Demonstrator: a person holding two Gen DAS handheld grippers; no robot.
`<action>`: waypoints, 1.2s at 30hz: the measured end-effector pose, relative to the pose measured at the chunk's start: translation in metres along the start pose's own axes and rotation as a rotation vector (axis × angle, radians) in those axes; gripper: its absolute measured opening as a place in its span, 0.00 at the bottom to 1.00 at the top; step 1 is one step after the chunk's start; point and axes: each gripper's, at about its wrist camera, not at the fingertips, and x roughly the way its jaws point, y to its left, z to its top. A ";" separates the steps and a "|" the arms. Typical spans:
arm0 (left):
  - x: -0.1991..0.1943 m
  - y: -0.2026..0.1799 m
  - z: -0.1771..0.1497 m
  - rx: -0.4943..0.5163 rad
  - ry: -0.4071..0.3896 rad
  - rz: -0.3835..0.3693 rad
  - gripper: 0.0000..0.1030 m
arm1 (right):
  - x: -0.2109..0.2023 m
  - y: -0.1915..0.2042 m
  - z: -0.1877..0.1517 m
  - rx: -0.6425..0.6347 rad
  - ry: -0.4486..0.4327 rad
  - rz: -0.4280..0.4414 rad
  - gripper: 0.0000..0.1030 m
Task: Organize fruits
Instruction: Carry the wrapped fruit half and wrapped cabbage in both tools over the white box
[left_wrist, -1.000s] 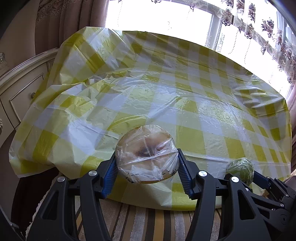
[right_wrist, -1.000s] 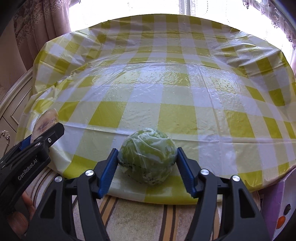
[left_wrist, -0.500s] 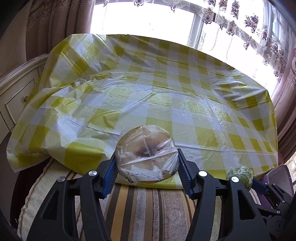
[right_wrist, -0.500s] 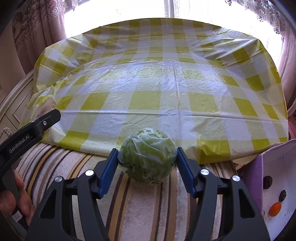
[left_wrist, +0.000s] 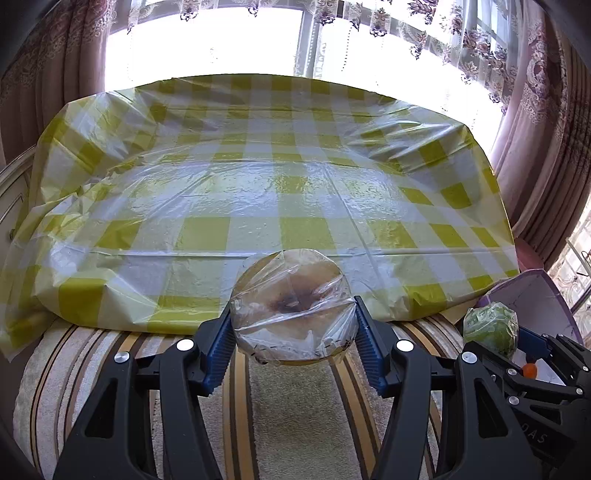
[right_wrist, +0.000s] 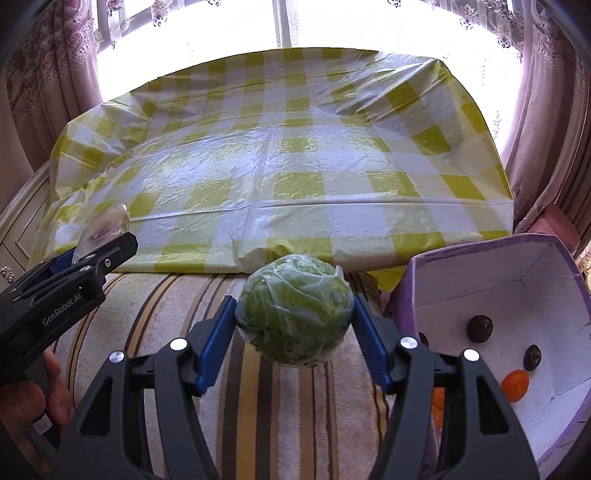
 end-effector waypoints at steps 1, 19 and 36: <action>0.000 -0.006 -0.001 0.012 0.002 -0.010 0.55 | -0.002 -0.008 -0.003 0.009 0.002 -0.006 0.61; 0.017 -0.131 -0.014 0.264 0.018 -0.183 0.55 | -0.035 -0.161 -0.040 0.225 -0.008 -0.228 0.61; 0.042 -0.244 -0.032 0.538 0.083 -0.384 0.55 | -0.014 -0.235 -0.054 0.275 0.078 -0.431 0.61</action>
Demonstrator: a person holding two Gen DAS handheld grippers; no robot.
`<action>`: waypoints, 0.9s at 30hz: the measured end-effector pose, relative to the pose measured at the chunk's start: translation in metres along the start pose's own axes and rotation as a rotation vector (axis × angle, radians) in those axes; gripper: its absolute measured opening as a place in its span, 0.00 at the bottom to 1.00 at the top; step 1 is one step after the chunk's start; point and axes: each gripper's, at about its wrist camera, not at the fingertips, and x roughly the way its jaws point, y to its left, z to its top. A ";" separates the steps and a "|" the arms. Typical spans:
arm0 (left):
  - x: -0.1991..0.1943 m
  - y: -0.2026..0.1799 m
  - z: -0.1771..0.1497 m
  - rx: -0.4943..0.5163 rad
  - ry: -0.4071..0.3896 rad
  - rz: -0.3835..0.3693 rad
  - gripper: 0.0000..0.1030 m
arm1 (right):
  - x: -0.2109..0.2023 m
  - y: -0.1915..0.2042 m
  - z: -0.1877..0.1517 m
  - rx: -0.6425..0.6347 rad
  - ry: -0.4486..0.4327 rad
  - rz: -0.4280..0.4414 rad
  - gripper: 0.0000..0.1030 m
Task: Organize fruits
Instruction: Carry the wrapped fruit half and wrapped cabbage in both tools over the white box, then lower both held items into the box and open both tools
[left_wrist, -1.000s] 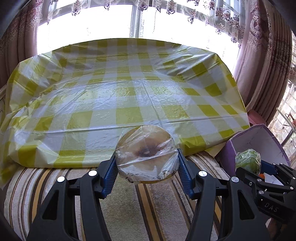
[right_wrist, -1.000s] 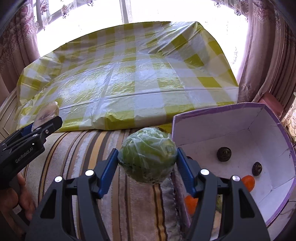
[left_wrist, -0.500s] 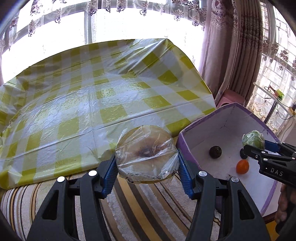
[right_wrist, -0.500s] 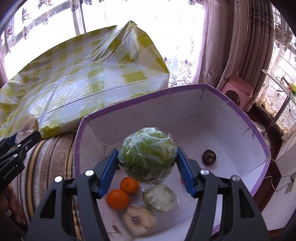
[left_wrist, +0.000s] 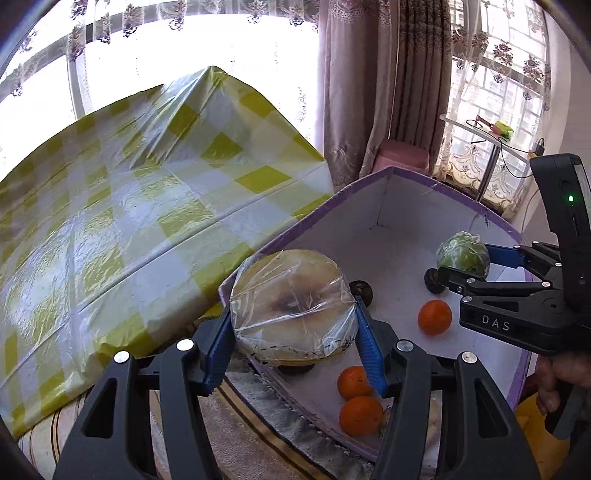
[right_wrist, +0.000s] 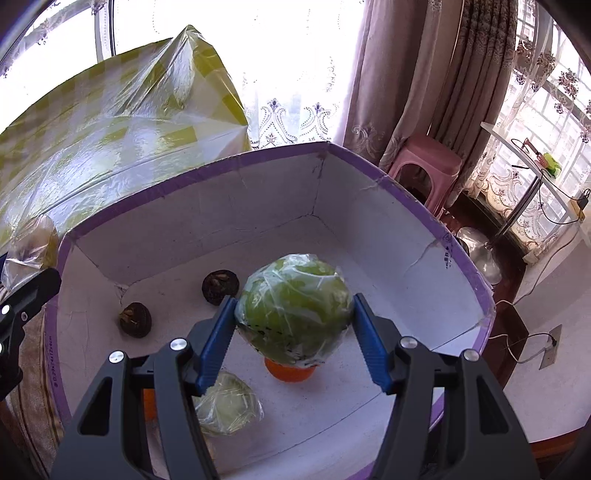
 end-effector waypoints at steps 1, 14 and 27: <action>0.006 -0.006 0.002 0.025 0.015 -0.010 0.55 | 0.004 -0.001 -0.001 -0.003 0.009 -0.008 0.61; 0.079 -0.042 -0.003 0.200 0.287 0.014 0.55 | 0.037 0.007 -0.004 -0.084 0.098 -0.041 0.61; 0.088 -0.045 -0.013 0.242 0.296 0.075 0.55 | 0.052 0.020 -0.007 -0.160 0.179 -0.037 0.62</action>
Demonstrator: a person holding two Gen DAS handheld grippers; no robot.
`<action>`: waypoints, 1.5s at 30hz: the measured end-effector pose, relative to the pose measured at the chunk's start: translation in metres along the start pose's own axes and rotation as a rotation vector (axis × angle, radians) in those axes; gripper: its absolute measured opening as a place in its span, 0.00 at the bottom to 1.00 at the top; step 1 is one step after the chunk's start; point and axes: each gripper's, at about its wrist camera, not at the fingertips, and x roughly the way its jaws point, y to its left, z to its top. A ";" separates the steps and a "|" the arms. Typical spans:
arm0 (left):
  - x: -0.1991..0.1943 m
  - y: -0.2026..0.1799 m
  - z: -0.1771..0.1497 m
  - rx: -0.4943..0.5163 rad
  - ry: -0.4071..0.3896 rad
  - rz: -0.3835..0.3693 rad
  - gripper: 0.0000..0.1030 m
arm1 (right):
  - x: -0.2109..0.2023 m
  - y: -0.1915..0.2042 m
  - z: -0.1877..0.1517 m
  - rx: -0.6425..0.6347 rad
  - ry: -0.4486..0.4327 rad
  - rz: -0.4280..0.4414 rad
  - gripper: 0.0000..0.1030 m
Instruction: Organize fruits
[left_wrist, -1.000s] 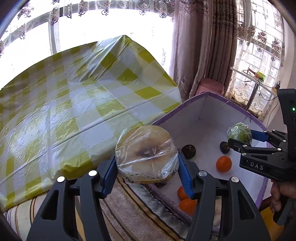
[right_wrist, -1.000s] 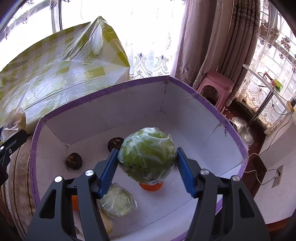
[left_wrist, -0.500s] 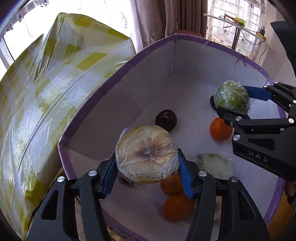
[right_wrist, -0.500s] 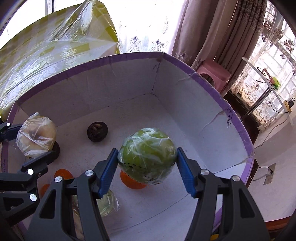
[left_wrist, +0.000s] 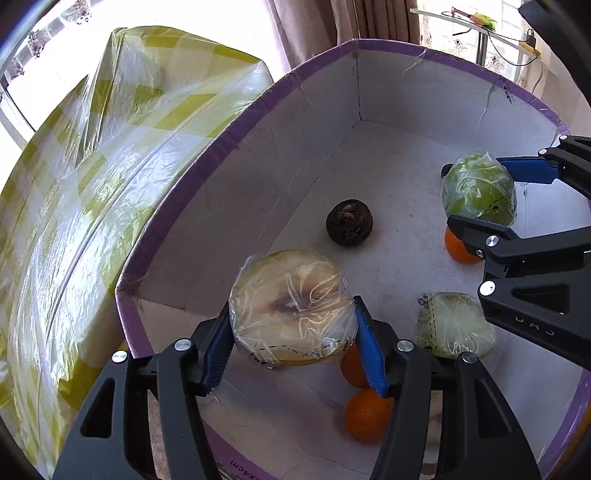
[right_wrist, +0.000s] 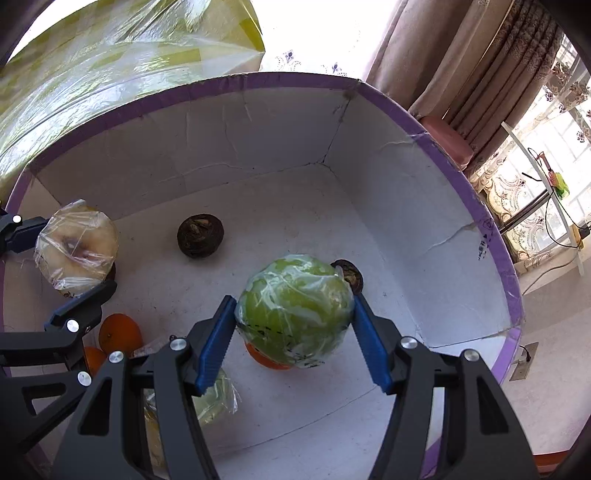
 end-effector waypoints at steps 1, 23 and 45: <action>0.000 -0.001 0.000 0.003 0.002 0.004 0.55 | 0.001 0.001 0.000 -0.007 0.008 0.002 0.62; -0.010 -0.001 0.001 -0.006 -0.024 -0.055 0.68 | 0.001 -0.008 -0.002 0.002 0.022 0.012 0.63; -0.066 0.037 -0.024 -0.210 -0.188 -0.247 0.86 | -0.026 -0.023 -0.011 0.102 -0.122 -0.042 0.91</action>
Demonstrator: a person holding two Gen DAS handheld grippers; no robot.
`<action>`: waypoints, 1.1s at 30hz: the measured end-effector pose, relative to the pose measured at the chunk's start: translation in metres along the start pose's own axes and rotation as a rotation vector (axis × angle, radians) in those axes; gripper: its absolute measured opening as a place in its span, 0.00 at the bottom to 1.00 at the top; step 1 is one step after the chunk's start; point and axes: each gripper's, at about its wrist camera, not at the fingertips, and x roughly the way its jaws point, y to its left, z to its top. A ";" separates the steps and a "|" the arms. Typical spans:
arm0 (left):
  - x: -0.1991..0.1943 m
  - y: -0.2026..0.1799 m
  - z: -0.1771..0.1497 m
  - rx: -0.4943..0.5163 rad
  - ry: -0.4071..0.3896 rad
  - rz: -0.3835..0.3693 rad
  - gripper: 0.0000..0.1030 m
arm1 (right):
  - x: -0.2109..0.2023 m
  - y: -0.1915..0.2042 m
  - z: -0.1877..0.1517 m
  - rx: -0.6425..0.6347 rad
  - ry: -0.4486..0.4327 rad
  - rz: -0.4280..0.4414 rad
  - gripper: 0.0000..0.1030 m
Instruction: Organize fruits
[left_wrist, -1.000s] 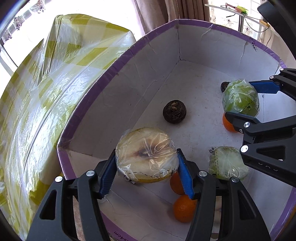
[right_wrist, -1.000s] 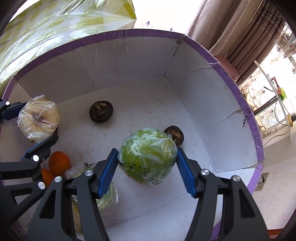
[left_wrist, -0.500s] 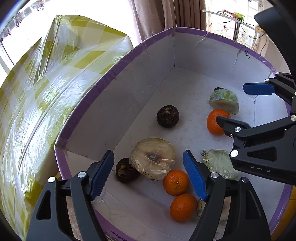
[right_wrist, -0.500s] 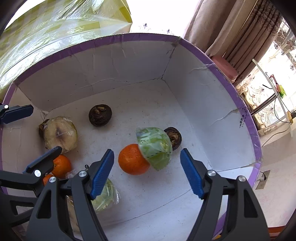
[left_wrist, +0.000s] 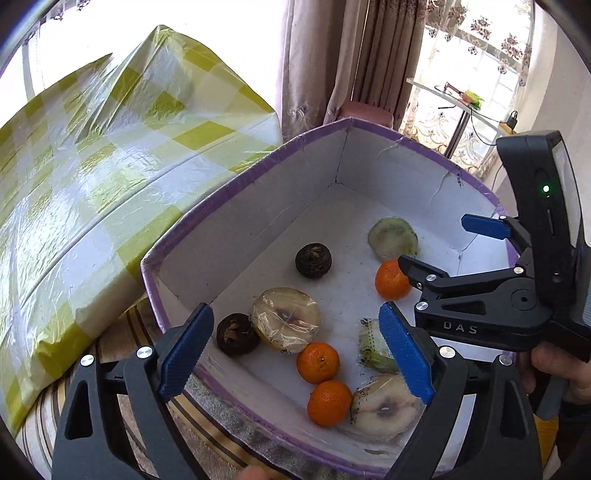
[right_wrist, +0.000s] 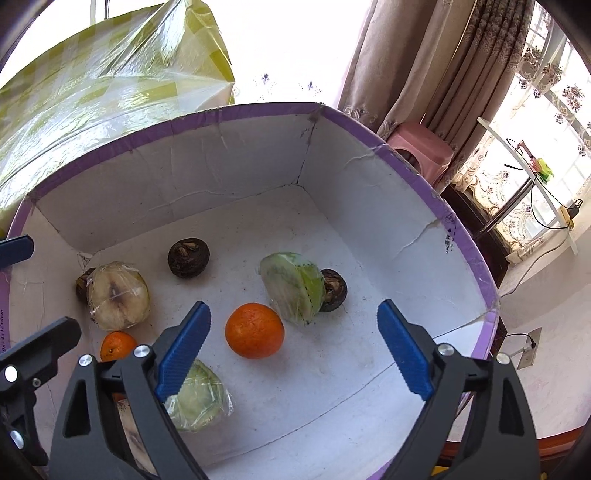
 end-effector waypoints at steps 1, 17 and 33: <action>-0.007 0.001 -0.004 -0.014 -0.023 -0.011 0.86 | -0.002 0.000 0.000 0.004 -0.007 -0.014 0.91; -0.036 0.019 -0.033 -0.113 -0.072 -0.088 0.88 | -0.075 -0.007 -0.011 0.121 -0.157 -0.081 0.91; -0.037 0.018 -0.032 -0.103 -0.084 -0.100 0.96 | -0.078 -0.005 -0.009 0.117 -0.164 -0.078 0.91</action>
